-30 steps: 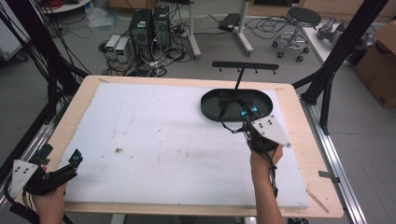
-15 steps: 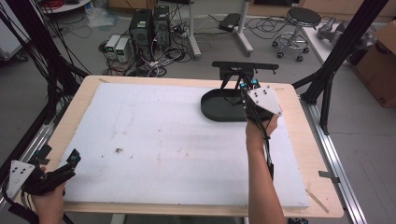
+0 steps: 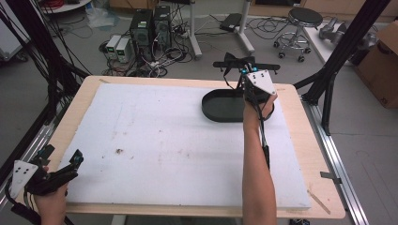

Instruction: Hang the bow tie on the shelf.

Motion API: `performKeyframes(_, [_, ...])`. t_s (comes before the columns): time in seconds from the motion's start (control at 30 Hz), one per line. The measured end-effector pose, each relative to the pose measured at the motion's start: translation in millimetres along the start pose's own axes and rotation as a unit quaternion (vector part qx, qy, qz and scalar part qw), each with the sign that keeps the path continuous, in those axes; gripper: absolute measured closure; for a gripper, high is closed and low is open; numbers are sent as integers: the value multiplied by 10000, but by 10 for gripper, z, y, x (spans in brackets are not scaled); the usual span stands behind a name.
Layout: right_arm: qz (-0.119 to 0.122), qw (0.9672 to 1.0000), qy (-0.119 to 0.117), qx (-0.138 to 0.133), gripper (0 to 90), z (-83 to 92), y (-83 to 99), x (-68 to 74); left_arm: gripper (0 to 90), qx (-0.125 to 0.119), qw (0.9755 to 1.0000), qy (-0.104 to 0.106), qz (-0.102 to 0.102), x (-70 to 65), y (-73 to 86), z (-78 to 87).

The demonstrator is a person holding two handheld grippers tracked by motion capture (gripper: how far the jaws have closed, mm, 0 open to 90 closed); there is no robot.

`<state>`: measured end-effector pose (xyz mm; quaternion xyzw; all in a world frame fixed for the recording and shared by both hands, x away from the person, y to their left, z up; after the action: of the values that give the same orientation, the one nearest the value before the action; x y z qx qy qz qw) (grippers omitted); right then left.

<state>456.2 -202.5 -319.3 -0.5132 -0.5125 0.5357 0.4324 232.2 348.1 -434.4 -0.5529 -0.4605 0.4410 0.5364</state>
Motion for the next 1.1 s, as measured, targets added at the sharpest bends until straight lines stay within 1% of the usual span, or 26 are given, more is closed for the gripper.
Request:
performKeyframes(0.07, [-19,10000,47,51,850,-71,58,-10,55,4,10000,14,7,-11,0,-5])
performKeyframes(0.13, [-27,10000,48,40,849,-105,91,7,55,-2,10000,23,-10,-25,0,-11])
performKeyframes(0.2, [27,10000,64,48,846,-133,124,15,55,2,10000,41,-9,-37,-1,-20])
performKeyframes(0.3, [28,9997,132,185,840,-195,204,-2,55,33,10000,49,-43,-47,5,-25])
performKeyframes(0.33, [-21,9996,145,250,838,-217,231,-12,55,28,10000,51,-26,-47,7,-25])
performKeyframes(0.4, [-37,9993,203,308,828,-246,262,-39,55,28,10000,39,-17,-44,7,-23])
performKeyframes(0.43, [-45,9993,192,331,818,-253,264,-48,55,31,10000,37,-19,-40,6,-22])
performKeyframes(0.53, [-63,9992,206,351,743,-256,258,-62,55,35,10000,25,-8,-35,3,-21])
performKeyframes(0.6, [-70,9992,207,349,736,-251,252,-73,55,31,10000,22,-9,-37,3,-20])
performKeyframes(0.67, [-85,9992,236,307,699,-235,230,-92,55,33,10000,33,-10,-39,2,-20])
performKeyframes(0.7, [-156,9991,254,303,676,-220,216,-92,55,33,10000,36,-10,-40,1,-21])
performKeyframes(0.73, [-179,9991,274,273,662,-204,198,-96,55,31,10000,37,-8,-42,0,-21])
performKeyframes(0.8, [-221,9992,292,187,614,-166,150,-96,55,25,10000,37,-15,-43,-3,-21])
performKeyframes(0.83, [-200,9992,307,152,577,-141,122,-103,55,17,10000,39,-16,-43,-5,-21])
performKeyframes(0.97, [-338,9990,298,45,358,-10,-18,-122,55,21,10000,46,-42,-46,-16,-23])
performKeyframes(1.07, [-426,9988,235,10,253,127,-128,-136,55,44,10000,50,-44,-48,-18,-28])
performKeyframes(1.1, [-399,9990,220,-25,219,175,-164,-148,55,47,10000,53,-50,-51,-21,-28])
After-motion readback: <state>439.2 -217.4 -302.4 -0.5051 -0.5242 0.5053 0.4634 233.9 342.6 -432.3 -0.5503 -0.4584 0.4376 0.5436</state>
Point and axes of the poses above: each handheld gripper's, and its own axes: z roughly backward along the jaws, y roughly out of its underside, x roughly to its left, the point moved 2 cm from there along -z, roughly forward along the jaws, and after that the axes turned 5 degrees about -z, right-handed, at the moved point
